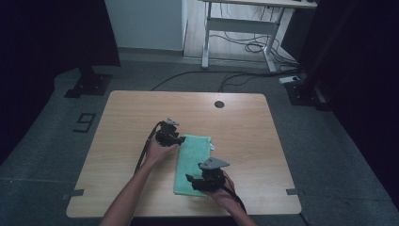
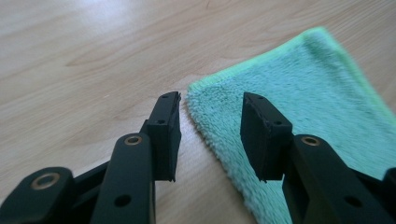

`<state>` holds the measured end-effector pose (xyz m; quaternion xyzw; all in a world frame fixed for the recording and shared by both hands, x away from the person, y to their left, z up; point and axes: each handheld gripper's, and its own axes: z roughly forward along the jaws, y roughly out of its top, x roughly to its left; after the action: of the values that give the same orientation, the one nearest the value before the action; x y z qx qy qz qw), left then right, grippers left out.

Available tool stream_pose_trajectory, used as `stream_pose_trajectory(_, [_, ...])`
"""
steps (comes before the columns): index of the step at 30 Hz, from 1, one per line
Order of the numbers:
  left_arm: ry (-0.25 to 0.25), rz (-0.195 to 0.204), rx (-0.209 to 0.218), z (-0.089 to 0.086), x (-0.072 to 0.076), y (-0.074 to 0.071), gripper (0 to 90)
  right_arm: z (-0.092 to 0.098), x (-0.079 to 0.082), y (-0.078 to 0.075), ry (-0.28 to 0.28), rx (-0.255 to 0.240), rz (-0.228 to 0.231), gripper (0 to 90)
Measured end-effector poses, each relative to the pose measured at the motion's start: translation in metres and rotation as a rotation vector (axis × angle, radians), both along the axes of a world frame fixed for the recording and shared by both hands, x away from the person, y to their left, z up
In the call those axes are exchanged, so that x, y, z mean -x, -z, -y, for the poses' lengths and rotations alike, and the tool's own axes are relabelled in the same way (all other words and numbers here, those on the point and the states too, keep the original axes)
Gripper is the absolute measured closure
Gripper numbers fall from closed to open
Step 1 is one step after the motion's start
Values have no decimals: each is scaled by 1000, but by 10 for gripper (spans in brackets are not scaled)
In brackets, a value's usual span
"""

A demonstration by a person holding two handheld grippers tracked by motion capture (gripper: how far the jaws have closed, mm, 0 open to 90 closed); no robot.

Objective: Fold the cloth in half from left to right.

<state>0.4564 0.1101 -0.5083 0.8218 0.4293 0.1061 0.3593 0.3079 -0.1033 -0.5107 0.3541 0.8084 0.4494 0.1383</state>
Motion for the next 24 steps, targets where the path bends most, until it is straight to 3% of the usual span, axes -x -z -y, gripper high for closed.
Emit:
stream_pose_trajectory(8, [60,78,10,-10,17,-19,523,21,-29,-2,59,-15,17,336])
stream_pose_trajectory(15, [69,91,33,-16,25,-25,484,28,-45,-5,97,-19,32,325])
stream_pose_trajectory(24, [58,80,43,-20,24,-22,469,30,-62,-4,123,-9,37,325])
